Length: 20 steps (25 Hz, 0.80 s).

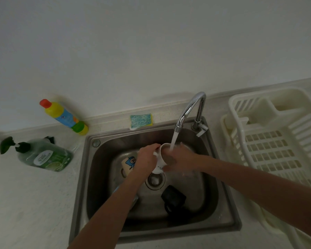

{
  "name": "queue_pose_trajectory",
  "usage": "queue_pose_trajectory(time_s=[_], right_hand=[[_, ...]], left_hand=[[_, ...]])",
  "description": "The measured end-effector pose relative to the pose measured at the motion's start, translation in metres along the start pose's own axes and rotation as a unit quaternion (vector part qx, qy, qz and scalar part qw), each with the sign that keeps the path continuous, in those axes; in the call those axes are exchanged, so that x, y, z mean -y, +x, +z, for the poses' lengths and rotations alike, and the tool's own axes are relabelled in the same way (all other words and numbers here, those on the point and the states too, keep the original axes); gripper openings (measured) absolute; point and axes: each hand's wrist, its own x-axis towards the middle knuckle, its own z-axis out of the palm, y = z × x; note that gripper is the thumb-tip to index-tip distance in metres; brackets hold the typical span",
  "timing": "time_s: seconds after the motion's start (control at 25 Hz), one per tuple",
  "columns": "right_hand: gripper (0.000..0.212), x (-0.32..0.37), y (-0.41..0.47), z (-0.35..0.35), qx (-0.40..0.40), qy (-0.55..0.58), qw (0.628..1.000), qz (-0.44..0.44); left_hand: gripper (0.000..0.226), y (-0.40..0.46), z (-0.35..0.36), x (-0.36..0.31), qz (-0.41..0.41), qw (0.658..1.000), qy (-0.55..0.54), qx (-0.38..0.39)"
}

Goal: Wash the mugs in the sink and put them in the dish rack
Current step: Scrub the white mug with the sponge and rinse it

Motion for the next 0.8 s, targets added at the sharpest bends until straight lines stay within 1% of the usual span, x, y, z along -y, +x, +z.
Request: queue_pose_trajectory(time_s=[0.04,0.16,0.2,0.24,0.32,0.36,0.44,0.48,0.52,0.56,0.6,0.64,0.72,0.8], right_hand=[[0.061,-0.003,0.0,-0.002,0.012,-0.009,1.0,0.009],[0.058,-0.001,-0.009,0.012,0.119,0.019,0.993,0.021],[0.06,0.005,-0.011,0.013,0.113,0.045,0.993,0.008],[0.062,0.008,-0.01,0.009,0.081,0.061,0.995,0.003],[0.064,0.001,-0.004,0.0,0.043,0.058,0.997,0.014],[0.062,-0.002,-0.004,-0.002,0.045,0.041,0.998,0.013],[0.058,-0.004,-0.007,0.006,0.105,0.026,0.994,0.027],[0.059,0.0,-0.01,0.012,0.118,0.035,0.992,0.021],[0.062,0.004,-0.012,0.013,0.111,0.056,0.992,0.01],[0.066,0.005,-0.008,0.01,0.08,0.075,0.994,0.007],[0.067,0.001,-0.005,0.007,0.048,0.084,0.995,0.013],[0.065,-0.005,-0.002,0.006,0.038,0.075,0.996,0.013],[0.06,-0.004,-0.005,0.004,0.072,0.039,0.997,0.009],[0.063,0.002,-0.01,0.013,0.111,0.047,0.993,0.006]], left_hand=[[0.041,0.001,-0.002,0.001,0.001,1.0,-0.006,-0.003],[0.042,0.002,-0.004,0.002,0.008,1.0,-0.002,0.008],[0.042,0.002,-0.004,0.002,0.012,1.0,0.004,0.014],[0.041,0.001,-0.003,0.003,0.016,1.0,0.002,0.016],[0.04,0.001,-0.003,0.004,0.015,1.0,-0.016,0.009],[0.039,0.002,-0.003,0.004,0.013,1.0,-0.023,0.002],[0.041,0.006,-0.004,0.004,0.012,1.0,-0.023,0.001],[0.042,0.007,-0.004,0.003,0.012,1.0,-0.018,0.008],[0.042,0.007,-0.004,0.002,0.014,1.0,-0.013,0.013],[0.042,0.007,-0.005,0.002,0.014,1.0,-0.012,0.016],[0.042,0.006,-0.006,0.003,0.014,1.0,-0.015,0.012],[0.042,0.006,-0.007,0.004,0.014,1.0,-0.018,0.005],[0.043,0.007,-0.008,0.005,0.016,1.0,-0.013,0.0],[0.042,0.007,-0.006,0.004,0.018,1.0,0.001,0.014]])
